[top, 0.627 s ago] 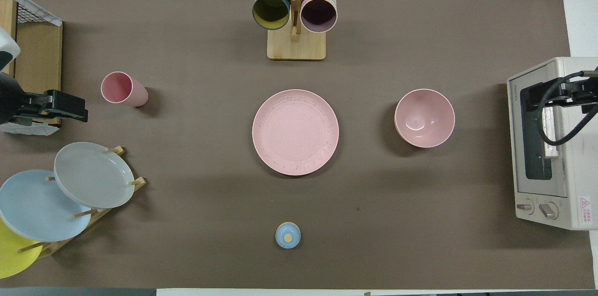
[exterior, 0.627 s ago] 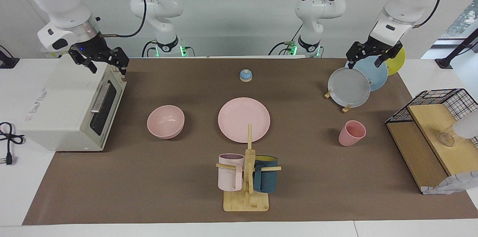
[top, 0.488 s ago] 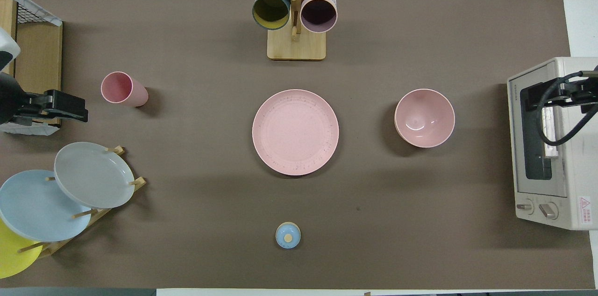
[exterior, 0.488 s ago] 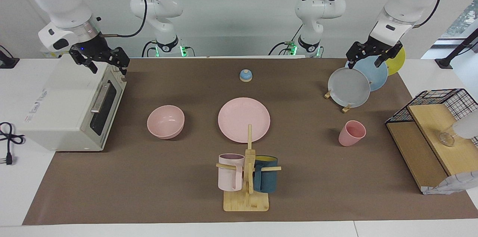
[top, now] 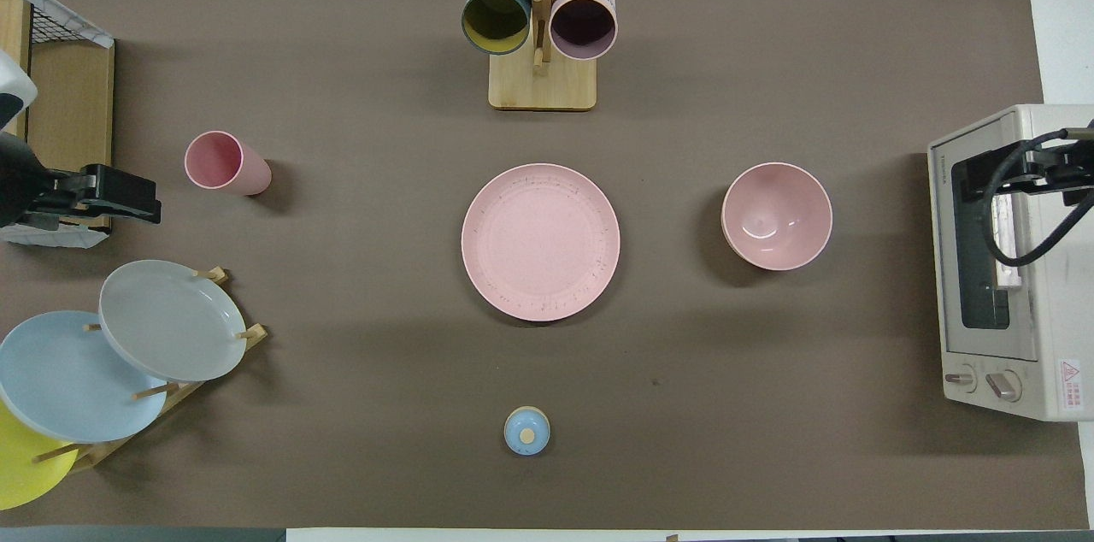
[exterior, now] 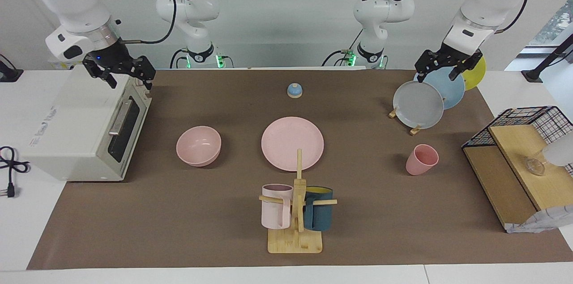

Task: Organize tableware

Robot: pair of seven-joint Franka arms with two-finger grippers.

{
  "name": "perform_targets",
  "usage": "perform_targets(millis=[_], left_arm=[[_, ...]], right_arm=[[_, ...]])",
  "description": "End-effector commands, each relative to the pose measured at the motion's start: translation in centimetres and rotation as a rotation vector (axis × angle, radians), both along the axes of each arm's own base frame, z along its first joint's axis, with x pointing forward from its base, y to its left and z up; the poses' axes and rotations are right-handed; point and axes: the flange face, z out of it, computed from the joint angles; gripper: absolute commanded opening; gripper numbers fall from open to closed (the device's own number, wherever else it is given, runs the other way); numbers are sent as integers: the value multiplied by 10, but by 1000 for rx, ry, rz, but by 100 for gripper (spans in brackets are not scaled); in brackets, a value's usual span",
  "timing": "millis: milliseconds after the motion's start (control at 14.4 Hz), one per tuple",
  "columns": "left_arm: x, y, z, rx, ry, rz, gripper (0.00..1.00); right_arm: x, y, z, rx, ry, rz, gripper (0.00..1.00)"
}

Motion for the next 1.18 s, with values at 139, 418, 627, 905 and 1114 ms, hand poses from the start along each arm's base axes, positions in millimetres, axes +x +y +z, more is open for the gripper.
perform_targets(millis=[139,418,627,905,1114], left_arm=[[-7,3,3,20,4,2,100],[-7,3,3,20,4,2,100],[-7,3,3,20,4,2,100],[-7,3,3,20,4,2,100],[-7,3,3,20,4,2,100]], right_arm=[[21,104,-34,15,-25,59,100],[36,192,-138,5,-47,5,100],[11,208,-214,22,-88,-4,100],[3,194,-235,-1,-51,-6,100],[-2,184,-245,-2,-54,6,100]])
